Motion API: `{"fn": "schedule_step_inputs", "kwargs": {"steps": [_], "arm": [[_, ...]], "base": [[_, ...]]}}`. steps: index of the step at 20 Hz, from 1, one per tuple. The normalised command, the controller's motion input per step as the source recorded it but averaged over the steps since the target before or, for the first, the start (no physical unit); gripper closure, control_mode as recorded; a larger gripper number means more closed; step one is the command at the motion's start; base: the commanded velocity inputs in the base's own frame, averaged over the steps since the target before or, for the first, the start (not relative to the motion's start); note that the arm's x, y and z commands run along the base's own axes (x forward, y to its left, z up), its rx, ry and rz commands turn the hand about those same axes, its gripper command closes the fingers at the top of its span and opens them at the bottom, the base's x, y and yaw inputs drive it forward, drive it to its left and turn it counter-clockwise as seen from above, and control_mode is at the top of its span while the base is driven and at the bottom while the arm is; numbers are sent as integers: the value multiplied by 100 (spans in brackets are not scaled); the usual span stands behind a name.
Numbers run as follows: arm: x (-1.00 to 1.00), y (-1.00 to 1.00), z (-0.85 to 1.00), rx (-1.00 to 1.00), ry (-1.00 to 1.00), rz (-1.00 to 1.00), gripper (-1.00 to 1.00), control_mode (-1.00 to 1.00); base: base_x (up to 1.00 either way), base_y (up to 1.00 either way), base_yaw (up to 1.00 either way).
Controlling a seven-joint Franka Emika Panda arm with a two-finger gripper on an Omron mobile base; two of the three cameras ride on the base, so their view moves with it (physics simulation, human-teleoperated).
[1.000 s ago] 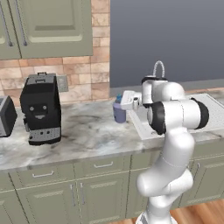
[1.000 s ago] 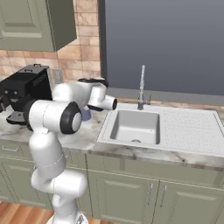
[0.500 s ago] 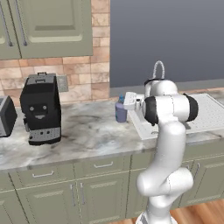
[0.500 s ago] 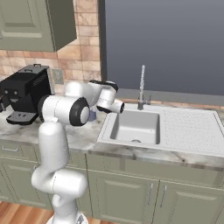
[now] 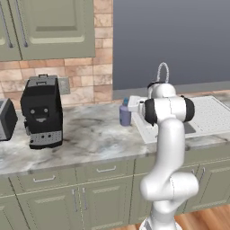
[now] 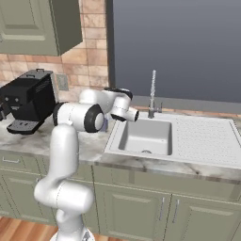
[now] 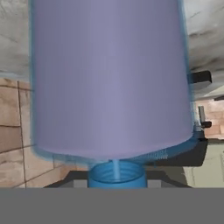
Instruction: Restock the sink supplies by placing the sponge and soap dispenser on the counter and next to the sink. Make sure the soap dispenser is upright.
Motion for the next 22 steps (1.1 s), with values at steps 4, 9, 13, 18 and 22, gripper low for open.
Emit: {"fn": "schedule_step_inputs", "kwargs": {"steps": [4, 9, 13, 18, 22], "arm": [[41, 0, -51, 1, 12, 0, 100, -100], [16, 0, -56, 4, 6, 2, 100, -100], [-35, -8, -41, 3, -5, 2, -100, -100], [-42, -8, -4, 0, -15, 0, -100, -100], [-20, -6, -2, 0, -11, 0, -100, -100]], "base": [[0, 0, 0], [0, 0, 0], [0, 0, 0], [0, 0, 0], [0, 0, 0]]}}
